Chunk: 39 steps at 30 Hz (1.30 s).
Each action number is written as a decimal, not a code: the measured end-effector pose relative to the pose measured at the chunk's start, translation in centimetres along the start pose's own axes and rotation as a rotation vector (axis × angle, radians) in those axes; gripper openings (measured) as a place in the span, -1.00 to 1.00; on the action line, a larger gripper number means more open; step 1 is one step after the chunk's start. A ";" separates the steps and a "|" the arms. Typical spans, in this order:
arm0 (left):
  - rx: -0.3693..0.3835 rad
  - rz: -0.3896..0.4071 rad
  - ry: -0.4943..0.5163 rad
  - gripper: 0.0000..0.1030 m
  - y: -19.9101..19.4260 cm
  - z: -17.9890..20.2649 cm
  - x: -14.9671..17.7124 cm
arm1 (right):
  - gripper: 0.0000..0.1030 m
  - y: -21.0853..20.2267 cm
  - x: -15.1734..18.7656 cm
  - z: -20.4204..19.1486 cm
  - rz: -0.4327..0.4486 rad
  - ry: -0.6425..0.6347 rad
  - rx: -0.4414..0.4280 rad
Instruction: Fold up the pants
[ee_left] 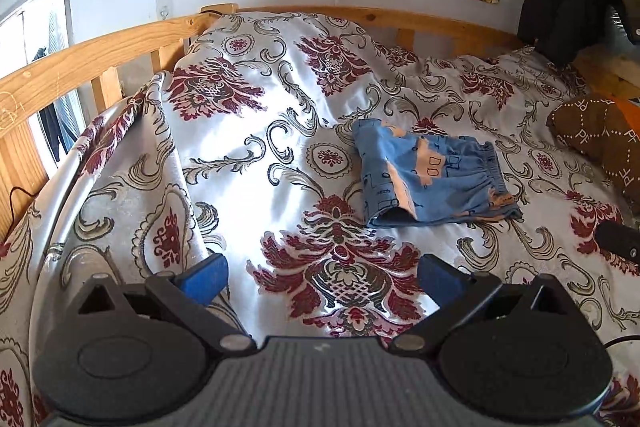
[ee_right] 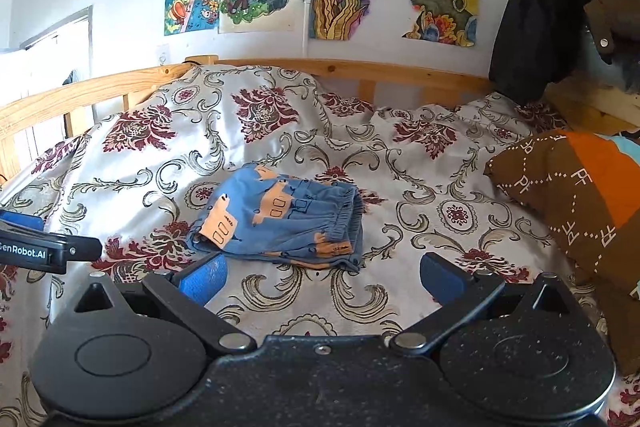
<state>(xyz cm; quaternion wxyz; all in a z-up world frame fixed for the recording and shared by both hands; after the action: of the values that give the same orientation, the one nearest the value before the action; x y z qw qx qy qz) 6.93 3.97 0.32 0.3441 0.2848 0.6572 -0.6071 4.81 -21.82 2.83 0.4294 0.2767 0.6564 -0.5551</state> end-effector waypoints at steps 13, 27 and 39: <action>0.004 -0.025 -0.011 1.00 0.4 -0.3 0.1 | 0.99 0.1 0.5 0.7 -0.022 0.026 0.012; 0.004 -0.033 -0.009 1.00 0.4 0.1 0.2 | 0.99 0.0 0.5 1.0 -0.018 0.031 0.013; 0.059 -0.121 -0.032 0.99 1.0 -0.1 0.1 | 0.99 0.2 0.7 0.8 -0.029 0.028 0.011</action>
<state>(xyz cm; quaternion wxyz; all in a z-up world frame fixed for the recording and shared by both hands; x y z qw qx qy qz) 7.66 4.14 -0.36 0.3088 0.2449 0.6493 -0.6504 4.82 -22.64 2.10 0.4104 0.2774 0.6633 -0.5609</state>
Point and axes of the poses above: each gripper's, at about its wrist camera, not at the fingertips, and y roughly the way its jaws point, z to its right, x to its underside, the point moved 1 cm from there along y, roughly the way its jaws point, and after that the axes turned 2 degrees about -x, right-handed, at the moved point
